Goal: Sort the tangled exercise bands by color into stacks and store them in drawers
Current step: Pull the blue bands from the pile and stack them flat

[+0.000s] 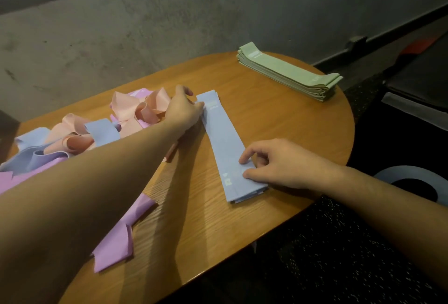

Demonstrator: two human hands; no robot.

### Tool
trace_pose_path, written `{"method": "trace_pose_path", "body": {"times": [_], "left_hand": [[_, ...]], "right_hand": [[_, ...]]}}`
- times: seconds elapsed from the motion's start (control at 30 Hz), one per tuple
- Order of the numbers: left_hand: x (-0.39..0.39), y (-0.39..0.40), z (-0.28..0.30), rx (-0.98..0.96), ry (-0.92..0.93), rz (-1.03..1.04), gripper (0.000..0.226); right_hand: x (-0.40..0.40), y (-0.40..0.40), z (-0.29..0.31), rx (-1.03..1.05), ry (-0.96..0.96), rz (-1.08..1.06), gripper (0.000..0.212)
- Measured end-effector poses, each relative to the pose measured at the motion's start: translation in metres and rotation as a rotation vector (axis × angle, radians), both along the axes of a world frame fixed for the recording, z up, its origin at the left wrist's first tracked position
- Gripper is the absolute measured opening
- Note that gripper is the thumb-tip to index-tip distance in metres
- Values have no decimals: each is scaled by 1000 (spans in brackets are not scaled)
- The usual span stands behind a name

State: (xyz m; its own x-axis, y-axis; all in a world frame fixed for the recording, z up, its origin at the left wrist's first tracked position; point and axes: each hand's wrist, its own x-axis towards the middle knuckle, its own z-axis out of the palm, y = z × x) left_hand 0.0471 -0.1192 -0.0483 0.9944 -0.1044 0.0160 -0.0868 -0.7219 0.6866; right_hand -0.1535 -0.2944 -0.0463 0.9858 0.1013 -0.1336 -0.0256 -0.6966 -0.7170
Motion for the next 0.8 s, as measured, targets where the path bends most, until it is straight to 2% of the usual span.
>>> {"method": "trace_pose_path", "body": {"times": [0.13, 0.2, 0.3, 0.43, 0.53, 0.67, 0.8], "left_hand": [[-22, 0, 7, -28, -95, -81, 21], [-40, -1, 6, -118, -128, -83, 17], [-72, 1, -1, -254, -59, -63, 12], [-107, 9, 1, -103, 12, -147, 18], [-126, 12, 6, -193, 206, -166, 27], [-140, 7, 8, -311, 280, -163, 28], [-142, 5, 8, -338, 329, -148, 26]], "right_hand": [[-2, -3, -3, 111, -48, -100, 22], [-1, -4, -2, 177, -53, -170, 25], [1, 0, -1, 331, -66, -261, 26], [3, 6, 3, 379, -6, -343, 22], [2, 15, 6, 494, 71, -348, 22], [1, 26, 7, 450, 57, -295, 13], [0, 25, 15, 328, 44, -278, 24]]}}
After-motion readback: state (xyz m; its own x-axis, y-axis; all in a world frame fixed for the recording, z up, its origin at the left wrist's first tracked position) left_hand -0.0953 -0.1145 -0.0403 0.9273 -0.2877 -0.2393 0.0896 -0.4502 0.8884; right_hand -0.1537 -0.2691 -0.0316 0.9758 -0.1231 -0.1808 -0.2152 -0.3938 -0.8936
